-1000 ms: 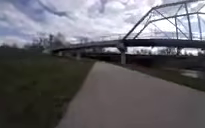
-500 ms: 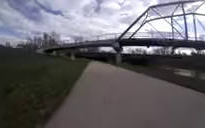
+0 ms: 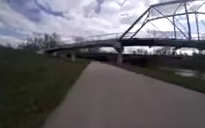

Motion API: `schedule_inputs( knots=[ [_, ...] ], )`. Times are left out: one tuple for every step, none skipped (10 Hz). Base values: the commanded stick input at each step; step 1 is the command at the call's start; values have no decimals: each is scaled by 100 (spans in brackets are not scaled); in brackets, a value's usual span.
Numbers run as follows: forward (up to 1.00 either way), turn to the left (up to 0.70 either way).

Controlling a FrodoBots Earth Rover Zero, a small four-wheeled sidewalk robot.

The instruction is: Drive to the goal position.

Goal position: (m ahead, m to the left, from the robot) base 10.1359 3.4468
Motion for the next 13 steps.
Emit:
schedule_inputs(
  knots=[
    [100, 3],
    [100, 3],
    [100, 0],
    [100, 0],
    [100, 0],
    [100, 0],
    [100, 0],
    [100, 0],
    [100, 0],
    [100, 0],
    [100, 0],
    [100, 0],
    [100, 0]
  ],
)
